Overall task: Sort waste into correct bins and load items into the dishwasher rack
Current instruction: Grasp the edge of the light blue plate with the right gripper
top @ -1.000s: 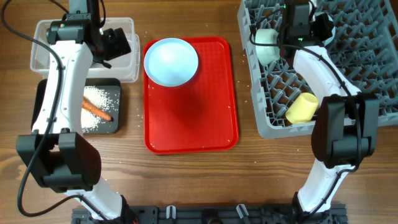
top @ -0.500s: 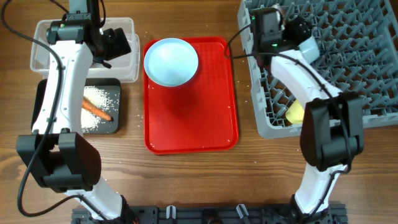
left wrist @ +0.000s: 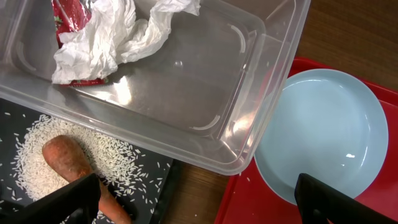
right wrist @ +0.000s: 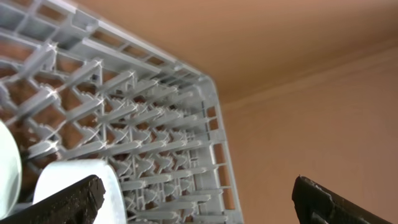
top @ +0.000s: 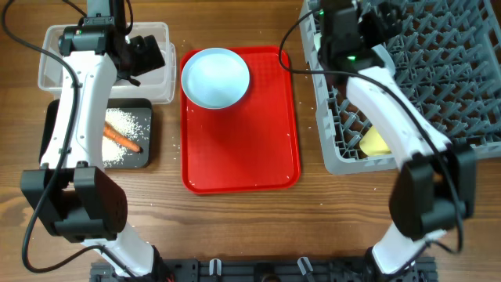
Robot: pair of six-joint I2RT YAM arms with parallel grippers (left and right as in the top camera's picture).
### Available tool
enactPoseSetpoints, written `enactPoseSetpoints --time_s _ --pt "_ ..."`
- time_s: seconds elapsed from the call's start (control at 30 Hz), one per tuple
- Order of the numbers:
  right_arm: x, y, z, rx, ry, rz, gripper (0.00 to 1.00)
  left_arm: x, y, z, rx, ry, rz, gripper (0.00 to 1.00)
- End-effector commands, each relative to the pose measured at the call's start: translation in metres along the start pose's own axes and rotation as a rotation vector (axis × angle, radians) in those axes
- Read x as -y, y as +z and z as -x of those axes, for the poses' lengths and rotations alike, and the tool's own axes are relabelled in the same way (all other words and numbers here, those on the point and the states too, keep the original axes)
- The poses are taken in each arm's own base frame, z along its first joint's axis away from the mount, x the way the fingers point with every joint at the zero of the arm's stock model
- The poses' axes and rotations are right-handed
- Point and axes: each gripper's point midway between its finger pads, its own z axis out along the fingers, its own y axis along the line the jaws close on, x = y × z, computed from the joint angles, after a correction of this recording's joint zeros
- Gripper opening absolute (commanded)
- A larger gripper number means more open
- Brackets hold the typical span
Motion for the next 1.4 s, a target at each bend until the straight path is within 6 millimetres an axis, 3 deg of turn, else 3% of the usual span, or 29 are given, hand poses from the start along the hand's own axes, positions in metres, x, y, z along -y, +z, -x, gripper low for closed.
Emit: enactPoseSetpoints --time_s 0.0,0.1,0.13,0.17,0.23,0.33,0.47,0.6,0.67,0.73,0.9,1.03,1.23,1.37 --pt "-0.022 -0.044 0.027 0.149 0.121 0.278 1.00 -0.001 -0.011 0.008 0.037 -0.013 0.002 1.00" --pt "-0.098 -0.102 0.041 0.224 0.174 0.741 1.00 -0.001 -0.011 0.008 0.037 -0.013 0.002 1.00" --pt "-0.131 -0.145 0.049 0.249 0.234 1.019 1.00 -0.001 -0.011 0.008 0.037 -0.013 0.002 1.00" --pt "-0.145 -0.177 0.056 0.245 0.304 1.208 1.00 -0.001 -0.011 0.008 0.037 -0.013 0.002 1.00" --pt "-0.149 -0.199 0.064 0.197 0.431 1.360 1.00 -0.001 -0.011 0.008 0.037 -0.013 0.002 1.00" --pt "-0.147 -0.214 0.075 0.190 0.514 1.450 1.00 -0.001 -0.011 0.008 0.037 -0.013 0.002 1.00" --pt "-0.158 -0.208 0.072 0.162 0.508 1.391 1.00 -0.001 -0.011 0.008 0.037 -0.013 0.002 1.00" --pt "-0.208 -0.206 0.057 0.065 0.442 1.371 1.00 -0.001 -0.011 0.008 0.037 -0.013 0.002 1.00" --pt "-0.243 -0.197 0.041 0.007 0.381 1.306 0.99 -0.001 -0.011 0.008 0.037 -0.013 0.002 1.00" --pt "-0.263 -0.190 0.031 -0.017 0.334 1.265 0.98 -0.001 -0.011 0.008 0.037 -0.013 0.002 1.00" --pt "-0.305 -0.156 0.006 -0.084 0.286 1.146 0.80 -0.001 -0.011 0.008 0.037 -0.013 0.002 1.00" --pt "-0.326 -0.138 -0.002 -0.095 0.281 1.099 0.73 -0.001 -0.011 0.008 0.037 -0.013 0.002 1.00" --pt "-0.332 -0.128 0.008 -0.047 0.318 1.065 0.67 -0.001 -0.011 0.008 0.037 -0.013 0.002 1.00" --pt "-0.340 -0.119 -0.009 -0.095 0.282 1.021 0.61 -0.001 -0.011 0.008 0.037 -0.013 0.002 1.00"
